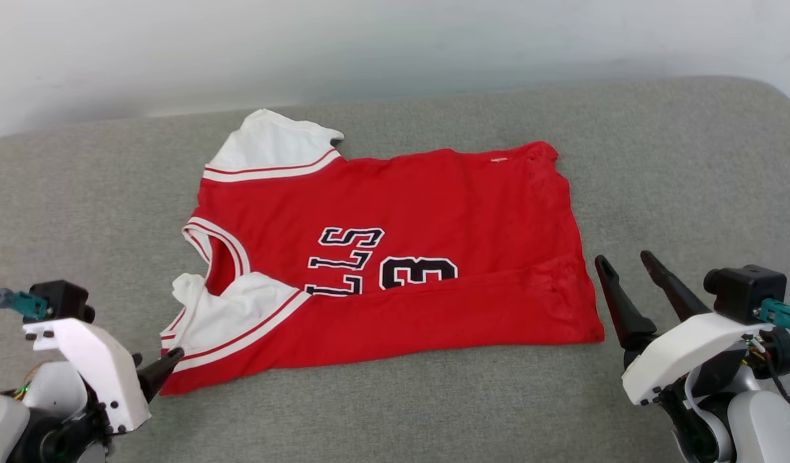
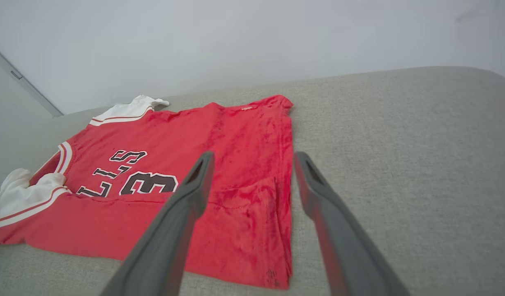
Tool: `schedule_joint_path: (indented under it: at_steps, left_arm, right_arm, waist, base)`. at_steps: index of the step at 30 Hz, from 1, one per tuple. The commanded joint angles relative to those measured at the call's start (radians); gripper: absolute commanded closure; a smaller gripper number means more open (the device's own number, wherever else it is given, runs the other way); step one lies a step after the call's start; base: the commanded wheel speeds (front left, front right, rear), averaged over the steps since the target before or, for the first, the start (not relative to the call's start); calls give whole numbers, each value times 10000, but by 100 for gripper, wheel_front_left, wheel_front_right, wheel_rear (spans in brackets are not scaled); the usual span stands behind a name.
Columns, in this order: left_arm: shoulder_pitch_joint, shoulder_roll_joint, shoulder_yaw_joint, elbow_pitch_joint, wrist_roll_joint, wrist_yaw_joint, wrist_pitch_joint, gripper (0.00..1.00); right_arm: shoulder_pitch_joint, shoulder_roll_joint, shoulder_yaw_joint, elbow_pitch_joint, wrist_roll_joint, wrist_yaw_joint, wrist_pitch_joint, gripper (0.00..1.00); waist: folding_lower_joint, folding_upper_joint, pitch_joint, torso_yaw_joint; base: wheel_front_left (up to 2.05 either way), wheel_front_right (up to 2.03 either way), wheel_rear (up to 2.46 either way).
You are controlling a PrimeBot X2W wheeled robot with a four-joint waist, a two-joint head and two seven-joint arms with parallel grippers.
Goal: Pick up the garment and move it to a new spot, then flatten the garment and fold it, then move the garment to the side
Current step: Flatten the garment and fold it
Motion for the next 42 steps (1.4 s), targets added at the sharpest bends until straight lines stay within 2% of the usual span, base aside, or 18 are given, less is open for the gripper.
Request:
schedule_joint_path:
  at_steps: [1,5,14,15,16,17,18,20,24,25,26,29,34,42]
  left_arm:
    - [225,61,82,-48,-149,123,119,0]
    - [524,46,216,32,-541,323,322,0]
    - [665,-620,-96,694,-1222,-17,871,0]
    - [661,-660,-182,747,-1213,-61,922,49]
    - [661,-660,-182,747,-1213,-61,922,49]
    - [633,-721,-197,768,-1218,-161,881,72]
    - [597,-785,-176,772,-1257,-231,806,100]
    - [523,-735,-163,751,-1139,-280,712,100]
    - [114,-546,111,417,-739,-370,84,100]
    - [114,-546,111,417,-739,-370,84,100]
    - [-47,-485,182,219,-535,-380,-163,100]
    - [-200,-407,200,-143,-269,-307,-350,100]
    - [-384,-410,110,-640,-22,-222,-422,100]
    - [-637,-615,-133,-913,206,-226,-422,100]
  right_arm:
    - [88,125,18,-140,-6,-4,66,0]
    - [122,269,32,-348,81,-4,158,0]
    - [108,334,-277,-261,572,-5,429,0]
    - [91,253,-391,-227,655,-5,528,0]
    - [91,253,-391,-227,655,-5,528,0]
    - [50,161,-533,-215,694,-5,620,0]
    - [8,101,-671,-209,751,-4,739,0]
    - [-19,32,-795,-227,807,-4,1104,0]
    - [-152,-369,-958,43,1062,-5,2626,0]
    - [-152,-369,-958,43,1062,-5,2626,0]
    - [-252,-524,-895,237,1204,-4,3380,0]
    - [-471,-647,-687,585,1402,-4,4409,0]
    - [-898,-667,-338,1115,1482,-4,5095,0]
    - [-1485,-368,427,2663,1579,-2,5761,0]
  waist:
    - [0,-1,274,-190]
    - [0,-1,694,-439]
    - [0,-1,1042,-653]
    - [0,-1,1037,-655]
    - [0,-1,1037,-655]
    - [0,-1,1026,-650]
    - [0,-1,1010,-630]
    - [0,-1,965,-582]
    - [0,-1,844,-350]
    - [0,-1,844,-350]
    - [0,-1,823,-223]
    - [0,-1,862,-35]
    - [0,-1,992,235]
    - [0,-1,1261,674]
  base:
    - [0,0,0]
    - [0,0,0]
    - [0,0,0]
    - [0,0,0]
    - [0,0,0]
    - [0,0,0]
    - [0,0,0]
    - [0,0,0]
    - [0,0,0]
    - [0,0,0]
    - [0,0,0]
    - [0,0,0]
    - [0,0,0]
    - [0,0,0]
